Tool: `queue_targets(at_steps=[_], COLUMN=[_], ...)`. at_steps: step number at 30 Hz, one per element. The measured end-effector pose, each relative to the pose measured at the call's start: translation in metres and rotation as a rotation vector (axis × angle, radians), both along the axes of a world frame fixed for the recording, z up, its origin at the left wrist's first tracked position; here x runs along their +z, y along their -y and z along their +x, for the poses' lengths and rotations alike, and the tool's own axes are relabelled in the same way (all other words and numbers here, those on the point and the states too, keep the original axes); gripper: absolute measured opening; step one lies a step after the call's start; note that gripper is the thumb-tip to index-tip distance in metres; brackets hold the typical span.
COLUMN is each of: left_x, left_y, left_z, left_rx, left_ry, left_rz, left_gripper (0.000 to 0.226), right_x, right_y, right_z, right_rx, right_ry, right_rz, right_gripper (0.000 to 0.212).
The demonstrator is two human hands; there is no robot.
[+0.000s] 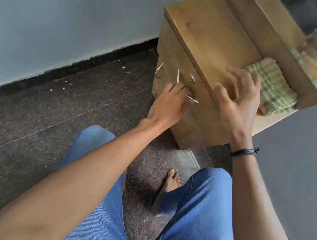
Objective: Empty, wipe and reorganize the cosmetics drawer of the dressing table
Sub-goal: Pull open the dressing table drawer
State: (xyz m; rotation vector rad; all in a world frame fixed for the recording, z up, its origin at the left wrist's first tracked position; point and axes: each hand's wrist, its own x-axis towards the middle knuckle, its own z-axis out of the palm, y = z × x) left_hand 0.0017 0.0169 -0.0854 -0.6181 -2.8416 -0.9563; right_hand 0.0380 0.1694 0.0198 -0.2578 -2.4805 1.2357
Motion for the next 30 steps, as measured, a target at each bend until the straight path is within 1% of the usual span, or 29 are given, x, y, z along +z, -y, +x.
queue_targets(at_steps=[3,5,7,11,13,15,18,22,26,28,30], left_x=[0.003,0.007,0.012,0.015,0.016,0.016,0.018,0.022,0.022,0.022,0.021], left_y=[0.012,0.023,0.034,0.063,0.077,0.091,0.110,0.132,0.152,0.163,0.173], left_z=[0.009,0.017,0.027,0.047,0.058,0.068,0.080,0.091,0.106,0.109,0.110], left_rx=[0.042,0.064,0.092,0.146,0.159,0.171,0.204,0.251,0.313,0.341,0.319], left_ry=[0.006,0.022,0.040,0.064,0.067,0.076,0.106,0.176,0.204,0.223,0.243], left_rz=[-0.038,-0.048,-0.053,-0.083,-0.091,-0.089,-0.087,-0.082,-0.059,-0.047,-0.086], left_gripper=[0.023,0.026,0.030,0.034,0.034,0.032,0.027,0.024,0.014,0.014,0.016], right_x=[0.009,0.017,0.018,0.004,-0.009,-0.019,-0.025,-0.029,-0.034,-0.038,-0.040], right_y=[0.002,0.004,0.009,0.040,0.055,0.070,0.090,0.112,0.134,0.144,0.152], right_z=[0.007,0.013,0.023,0.053,0.069,0.081,0.095,0.114,0.128,0.134,0.137], right_rx=[0.000,-0.011,0.011,0.184,0.225,0.217,0.214,0.259,0.274,0.278,0.278], right_ry=[-0.035,-0.030,-0.003,0.049,0.105,0.182,0.242,0.237,0.230,0.221,0.214], right_rz=[-0.150,-0.178,-0.110,0.144,0.237,0.262,0.192,0.126,0.089,0.077,0.066], right_gripper=[0.031,0.029,0.028,0.019,0.021,0.026,0.031,0.027,0.027,0.027,0.027])
